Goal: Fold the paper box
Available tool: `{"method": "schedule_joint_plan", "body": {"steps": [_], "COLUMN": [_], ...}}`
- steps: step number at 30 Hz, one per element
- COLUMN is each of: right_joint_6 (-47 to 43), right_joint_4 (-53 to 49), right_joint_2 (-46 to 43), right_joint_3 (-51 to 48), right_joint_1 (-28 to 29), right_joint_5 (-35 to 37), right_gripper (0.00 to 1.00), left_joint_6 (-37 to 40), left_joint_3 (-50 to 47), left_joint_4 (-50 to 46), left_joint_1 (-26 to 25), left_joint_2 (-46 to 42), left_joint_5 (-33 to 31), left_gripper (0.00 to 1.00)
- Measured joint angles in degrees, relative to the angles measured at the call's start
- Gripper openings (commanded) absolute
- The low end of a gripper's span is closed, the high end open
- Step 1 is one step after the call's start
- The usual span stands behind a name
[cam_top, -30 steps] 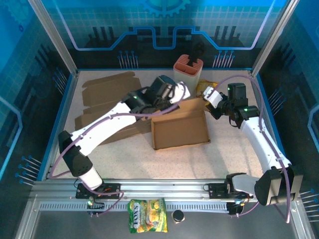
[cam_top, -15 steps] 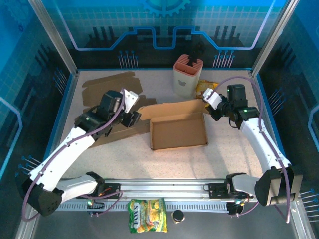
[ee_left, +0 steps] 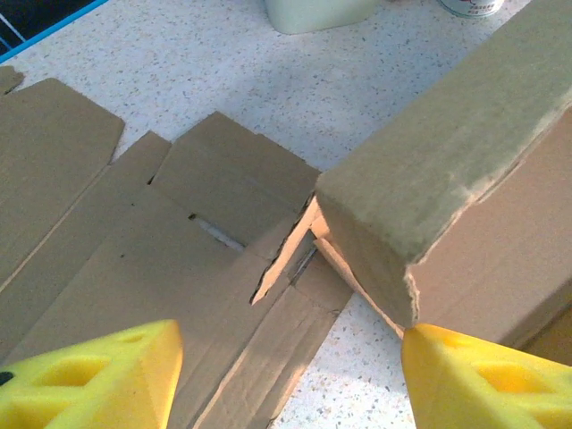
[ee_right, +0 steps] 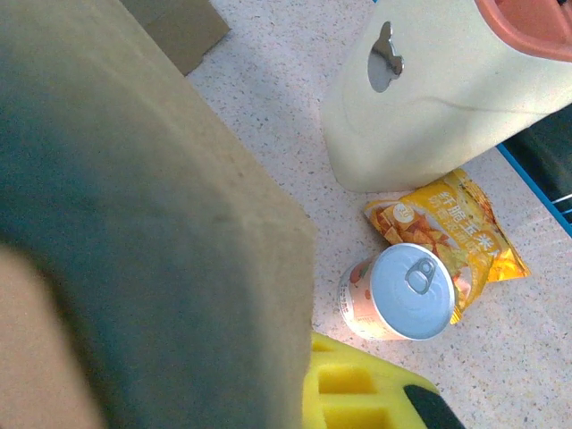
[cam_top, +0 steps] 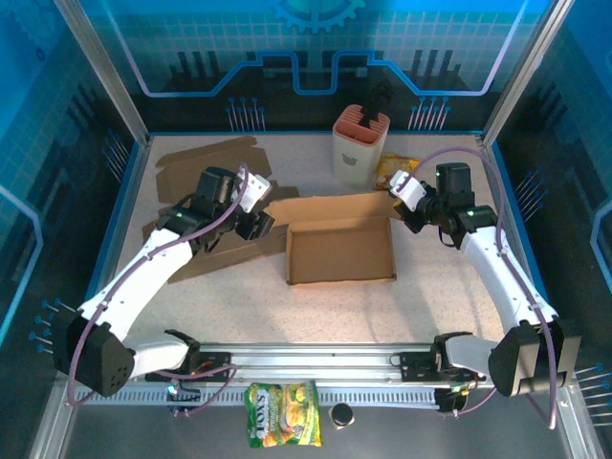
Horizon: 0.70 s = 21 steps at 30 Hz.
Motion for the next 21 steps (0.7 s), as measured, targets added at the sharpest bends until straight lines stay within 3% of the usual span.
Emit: {"method": "schedule_joint_plan", "body": {"steps": [11,21], "right_joint_6": [0.0,0.0], "right_joint_4": [0.1,0.1], "right_joint_2": [0.0,0.0], "right_joint_3": [-0.4,-0.8], "right_joint_1": [0.0,0.0], "right_joint_5": [-0.7,-1.1], "right_gripper": [0.00,0.00], "left_joint_6": [1.9,4.5], "left_joint_3": [-0.4,-6.0], "left_joint_4": [5.9,7.8], "left_joint_1": [1.0,5.5], "left_joint_2": [2.8,1.4], "left_joint_5": [-4.0,7.6], "left_gripper": [0.74,0.72]}}
